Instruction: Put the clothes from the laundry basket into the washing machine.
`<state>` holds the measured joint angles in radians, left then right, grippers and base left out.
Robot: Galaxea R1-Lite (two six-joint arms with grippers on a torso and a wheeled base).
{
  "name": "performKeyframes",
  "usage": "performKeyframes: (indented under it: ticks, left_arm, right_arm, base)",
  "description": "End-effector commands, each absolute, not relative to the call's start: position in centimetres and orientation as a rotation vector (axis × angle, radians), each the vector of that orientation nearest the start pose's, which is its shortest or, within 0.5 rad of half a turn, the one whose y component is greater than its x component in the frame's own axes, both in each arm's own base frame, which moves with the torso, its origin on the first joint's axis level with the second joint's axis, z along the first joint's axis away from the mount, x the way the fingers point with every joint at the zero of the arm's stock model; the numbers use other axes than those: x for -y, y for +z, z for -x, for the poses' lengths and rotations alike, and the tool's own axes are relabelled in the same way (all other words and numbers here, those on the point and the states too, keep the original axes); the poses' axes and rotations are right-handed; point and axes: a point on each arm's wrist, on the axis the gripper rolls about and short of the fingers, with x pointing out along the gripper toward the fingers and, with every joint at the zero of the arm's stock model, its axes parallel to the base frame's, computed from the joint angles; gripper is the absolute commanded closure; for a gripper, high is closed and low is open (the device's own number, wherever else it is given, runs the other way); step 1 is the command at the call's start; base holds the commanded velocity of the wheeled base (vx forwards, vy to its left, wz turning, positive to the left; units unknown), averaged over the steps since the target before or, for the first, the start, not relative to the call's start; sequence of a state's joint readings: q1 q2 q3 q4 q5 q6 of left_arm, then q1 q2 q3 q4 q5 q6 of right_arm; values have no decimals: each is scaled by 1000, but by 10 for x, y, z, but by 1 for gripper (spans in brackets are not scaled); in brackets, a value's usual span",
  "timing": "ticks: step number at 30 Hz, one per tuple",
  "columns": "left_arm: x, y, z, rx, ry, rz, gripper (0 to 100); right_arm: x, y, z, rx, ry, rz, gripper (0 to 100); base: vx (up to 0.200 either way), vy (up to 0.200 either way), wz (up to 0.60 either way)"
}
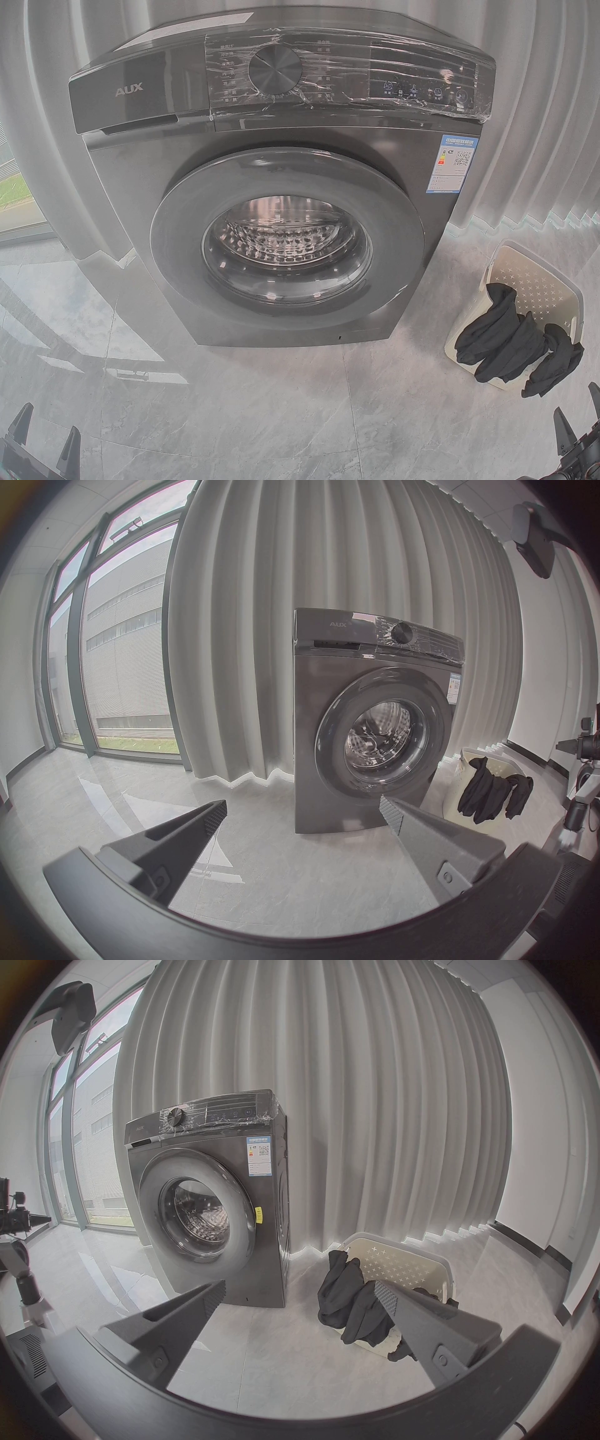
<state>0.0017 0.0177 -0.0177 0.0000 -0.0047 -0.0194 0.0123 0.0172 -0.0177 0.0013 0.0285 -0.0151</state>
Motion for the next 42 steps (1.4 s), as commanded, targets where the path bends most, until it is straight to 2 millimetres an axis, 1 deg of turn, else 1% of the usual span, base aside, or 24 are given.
performKeyframes:
  ticks: [1,32,33,34,35,36,37,38,39,40,41,42]
  left_arm:
    - [0,76,23,-2,-3,20,0]
    - [0,76,23,-2,-5,14,0]
    - [0,76,23,-2,-3,12,0]
    - [0,76,23,-2,-5,12,0]
    - [0,76,23,-2,-5,14,0]
    - [0,76,23,-2,-5,15,0]
    - [0,76,23,-2,-5,15,0]
    - [0,76,23,-2,-5,15,0]
    - [0,76,23,-3,-3,11,0]
    - [0,76,23,-3,-3,11,0]
    - [0,76,23,-3,-2,11,0]
    - [0,76,23,-2,-3,12,0]
  right_arm:
    - [0,76,21,-20,43,15,0]
    - [-1,78,22,-3,48,23,0]
    - [-1,86,24,45,53,18,0]
    - [-1,107,30,131,56,13,0]
    - [0,122,35,186,53,5,0]
    - [0,149,41,245,57,2,0]
    - [0,168,41,259,63,2,0]
    - [0,168,41,259,63,2,0]
    - [-1,189,33,229,87,7,0]
    - [-1,190,32,224,90,7,0]
    - [-2,193,15,139,177,12,0]
    - [-4,192,5,80,231,8,0]
  base:
    - [0,0,0]
    - [0,0,0]
    - [0,0,0]
    - [0,0,0]
    - [0,0,0]
    - [0,0,0]
    - [0,0,0]
    - [0,0,0]
    - [0,0,0]
    - [0,0,0]
    - [0,0,0]
    - [0,0,0]
